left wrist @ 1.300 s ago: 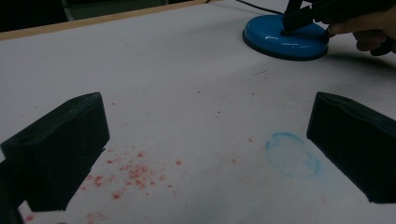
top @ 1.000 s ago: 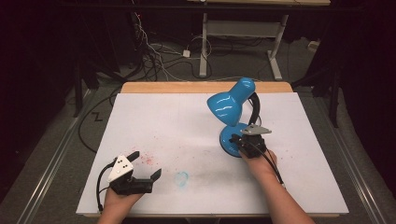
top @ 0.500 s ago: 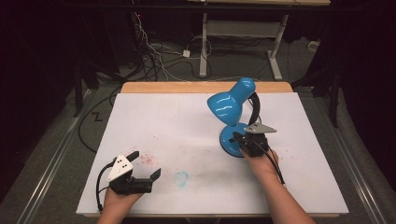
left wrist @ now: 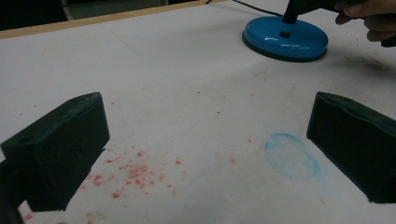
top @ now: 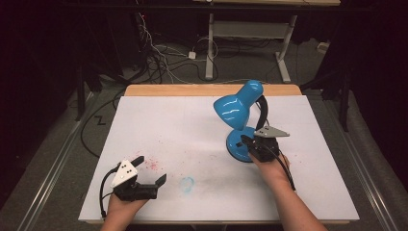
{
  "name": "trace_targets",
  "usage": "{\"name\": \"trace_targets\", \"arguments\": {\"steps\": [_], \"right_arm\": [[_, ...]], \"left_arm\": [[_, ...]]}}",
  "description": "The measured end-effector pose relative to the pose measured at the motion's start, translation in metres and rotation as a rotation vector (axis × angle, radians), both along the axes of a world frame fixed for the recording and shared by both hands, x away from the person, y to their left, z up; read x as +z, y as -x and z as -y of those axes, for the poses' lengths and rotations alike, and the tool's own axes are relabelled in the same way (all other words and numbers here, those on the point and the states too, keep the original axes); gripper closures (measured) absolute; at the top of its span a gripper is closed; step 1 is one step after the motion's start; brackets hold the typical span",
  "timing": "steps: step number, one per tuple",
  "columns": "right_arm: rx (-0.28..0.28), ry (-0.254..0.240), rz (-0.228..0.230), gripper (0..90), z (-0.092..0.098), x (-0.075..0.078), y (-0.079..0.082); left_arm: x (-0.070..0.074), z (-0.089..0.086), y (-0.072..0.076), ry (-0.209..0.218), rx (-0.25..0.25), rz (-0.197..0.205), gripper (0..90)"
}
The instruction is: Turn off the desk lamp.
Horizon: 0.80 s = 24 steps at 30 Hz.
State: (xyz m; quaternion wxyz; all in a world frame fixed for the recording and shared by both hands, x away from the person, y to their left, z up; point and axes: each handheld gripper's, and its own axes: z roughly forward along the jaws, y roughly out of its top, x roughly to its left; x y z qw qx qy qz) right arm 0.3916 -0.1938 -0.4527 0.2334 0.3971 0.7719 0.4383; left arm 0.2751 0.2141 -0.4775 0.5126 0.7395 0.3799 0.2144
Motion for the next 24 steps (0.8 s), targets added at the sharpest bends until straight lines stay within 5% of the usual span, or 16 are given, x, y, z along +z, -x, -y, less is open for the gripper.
{"name": "trace_targets", "arguments": {"steps": [4, 15, 18, 24], "right_arm": [[0.02, -0.043, -0.019, 67.3, 0.001, 0.001, 0.0], [0.053, -0.073, -0.017, 20.0, 0.003, 0.005, 0.006], [0.052, -0.072, -0.022, 0.4, 0.003, 0.004, 0.007], [0.04, -0.079, 0.005, 0.4, 0.006, 0.007, 0.016]], "left_arm": [[0.0, -0.001, 0.0, 0.001, -0.001, -0.001, 0.0], [0.0, 0.0, 0.0, 0.007, -0.005, -0.003, 0.0], [0.0, 0.0, 0.0, 0.008, -0.006, -0.004, 0.0], [0.0, 0.001, 0.0, 0.008, -0.009, -0.004, 0.0]]}}
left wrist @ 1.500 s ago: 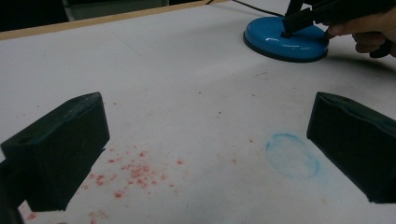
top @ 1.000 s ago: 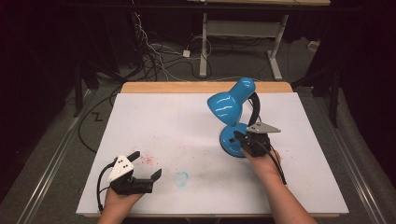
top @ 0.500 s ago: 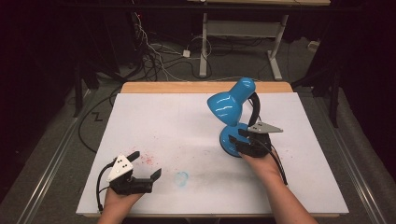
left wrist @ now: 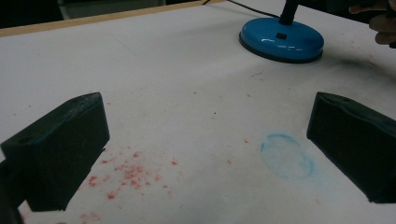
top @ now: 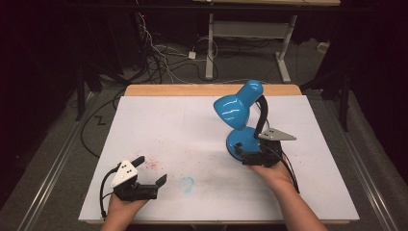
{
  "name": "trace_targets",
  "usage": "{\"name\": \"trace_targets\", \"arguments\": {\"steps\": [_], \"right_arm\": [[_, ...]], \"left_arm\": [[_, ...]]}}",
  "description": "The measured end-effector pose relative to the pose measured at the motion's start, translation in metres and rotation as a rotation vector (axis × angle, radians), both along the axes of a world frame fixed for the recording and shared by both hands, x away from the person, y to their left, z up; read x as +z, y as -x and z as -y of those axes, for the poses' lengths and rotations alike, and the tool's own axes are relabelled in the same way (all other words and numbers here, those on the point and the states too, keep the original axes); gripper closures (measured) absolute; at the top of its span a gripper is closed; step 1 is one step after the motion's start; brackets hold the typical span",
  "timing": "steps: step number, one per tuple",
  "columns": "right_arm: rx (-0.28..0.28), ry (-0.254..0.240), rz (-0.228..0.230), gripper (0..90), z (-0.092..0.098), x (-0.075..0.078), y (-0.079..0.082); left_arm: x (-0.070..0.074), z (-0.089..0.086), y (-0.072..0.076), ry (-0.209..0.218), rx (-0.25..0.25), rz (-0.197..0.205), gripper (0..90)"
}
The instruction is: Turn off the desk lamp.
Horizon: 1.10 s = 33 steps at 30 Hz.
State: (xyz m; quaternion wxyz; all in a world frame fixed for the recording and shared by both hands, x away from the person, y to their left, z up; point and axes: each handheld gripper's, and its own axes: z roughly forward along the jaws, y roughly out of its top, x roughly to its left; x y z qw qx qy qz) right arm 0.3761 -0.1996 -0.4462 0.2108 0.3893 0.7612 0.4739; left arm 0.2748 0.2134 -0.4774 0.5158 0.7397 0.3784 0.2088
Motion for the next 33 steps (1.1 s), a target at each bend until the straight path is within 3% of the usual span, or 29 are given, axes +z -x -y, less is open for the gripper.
{"name": "trace_targets", "arguments": {"steps": [8, 19, 33], "right_arm": [[0.028, 0.005, 0.002, 0.4, 0.005, -0.006, 0.012], [0.008, -0.005, 0.022, 0.4, 0.026, -0.019, 0.033], [-0.028, 0.008, 0.056, 0.5, 0.059, -0.022, 0.064]], "left_arm": [[0.0, 0.0, 0.0, 0.005, -0.005, -0.003, 0.0], [-0.002, 0.0, -0.001, 0.013, -0.004, -0.013, 0.0], [-0.003, 0.0, -0.001, 0.009, -0.011, -0.024, 0.0]]}}
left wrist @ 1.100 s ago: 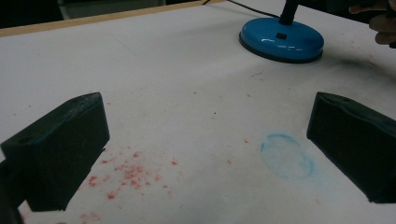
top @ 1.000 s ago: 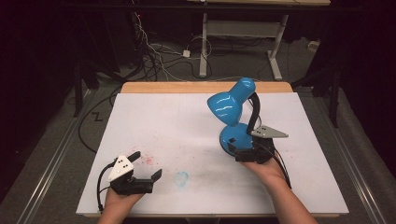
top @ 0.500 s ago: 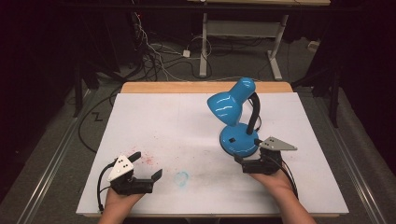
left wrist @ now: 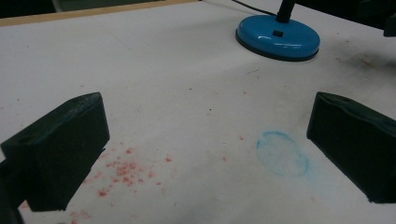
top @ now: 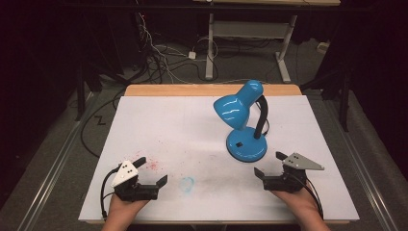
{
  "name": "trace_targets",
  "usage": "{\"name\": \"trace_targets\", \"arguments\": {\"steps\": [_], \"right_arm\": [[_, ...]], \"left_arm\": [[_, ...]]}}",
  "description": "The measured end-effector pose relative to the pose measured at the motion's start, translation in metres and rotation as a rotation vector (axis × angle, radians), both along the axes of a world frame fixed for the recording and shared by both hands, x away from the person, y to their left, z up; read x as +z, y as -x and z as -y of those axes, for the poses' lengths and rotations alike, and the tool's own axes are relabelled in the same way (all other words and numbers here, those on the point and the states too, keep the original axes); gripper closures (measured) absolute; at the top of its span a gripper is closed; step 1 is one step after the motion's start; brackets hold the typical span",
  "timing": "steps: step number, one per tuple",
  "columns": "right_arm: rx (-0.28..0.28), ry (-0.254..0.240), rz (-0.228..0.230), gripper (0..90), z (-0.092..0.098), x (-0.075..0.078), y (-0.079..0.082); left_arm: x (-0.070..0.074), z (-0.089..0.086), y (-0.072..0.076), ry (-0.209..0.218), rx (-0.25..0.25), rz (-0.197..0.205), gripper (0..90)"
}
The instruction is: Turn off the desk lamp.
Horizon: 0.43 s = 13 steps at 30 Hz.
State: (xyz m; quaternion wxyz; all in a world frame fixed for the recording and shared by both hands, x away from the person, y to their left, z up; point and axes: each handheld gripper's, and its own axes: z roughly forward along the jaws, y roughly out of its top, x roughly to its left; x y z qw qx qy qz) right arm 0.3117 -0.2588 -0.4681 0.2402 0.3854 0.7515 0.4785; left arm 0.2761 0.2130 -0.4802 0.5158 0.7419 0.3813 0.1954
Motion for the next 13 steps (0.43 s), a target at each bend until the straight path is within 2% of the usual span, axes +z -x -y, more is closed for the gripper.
{"name": "trace_targets", "arguments": {"steps": [5, 13], "right_arm": [[-0.024, -0.008, 0.019, 0.5, 0.011, 0.0, 0.012], [-0.039, 0.027, 0.023, 0.5, 0.019, -0.01, 0.019]], "left_arm": [[0.001, -0.003, -0.001, -0.003, 0.007, -0.004, 0.0], [0.0, -0.004, -0.001, -0.025, 0.014, -0.02, 0.0]]}}
